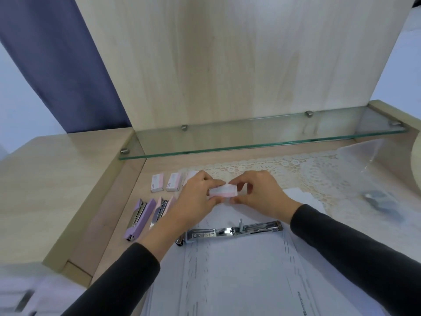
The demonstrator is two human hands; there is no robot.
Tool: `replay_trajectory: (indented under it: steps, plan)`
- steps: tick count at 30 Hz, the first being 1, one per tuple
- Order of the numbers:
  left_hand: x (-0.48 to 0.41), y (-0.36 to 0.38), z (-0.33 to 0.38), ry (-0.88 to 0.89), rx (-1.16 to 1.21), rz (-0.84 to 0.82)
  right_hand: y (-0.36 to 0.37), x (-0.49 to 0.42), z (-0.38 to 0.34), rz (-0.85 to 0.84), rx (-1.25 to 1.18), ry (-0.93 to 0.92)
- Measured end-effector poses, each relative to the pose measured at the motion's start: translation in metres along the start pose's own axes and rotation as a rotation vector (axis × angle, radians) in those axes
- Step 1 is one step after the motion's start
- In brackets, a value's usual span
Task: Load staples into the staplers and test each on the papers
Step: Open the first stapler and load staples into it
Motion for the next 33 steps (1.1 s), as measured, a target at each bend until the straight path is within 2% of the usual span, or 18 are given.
replay_trajectory:
  steps: [12, 19, 33]
  plan:
    - [0.024, 0.002, -0.014, -0.082, -0.062, -0.058, 0.001, 0.02, 0.008, -0.07, 0.124, 0.065]
    - [0.023, 0.004, -0.012, -0.091, -0.167, -0.093, 0.002, 0.024, 0.007, -0.066, 0.049, -0.032]
    - [0.023, 0.005, -0.009, -0.089, -0.24, -0.087, 0.001, 0.023, 0.01, -0.024, 0.1, -0.038]
Point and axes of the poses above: each hand's wrist, its own x-axis away from the middle knuckle, its own y-axis out of the palm, z = x × y, the point moved 7 cm from there along -x, towards the middle knuckle, and after that the axes turned 4 degrees about x, right-handed, at the moved point
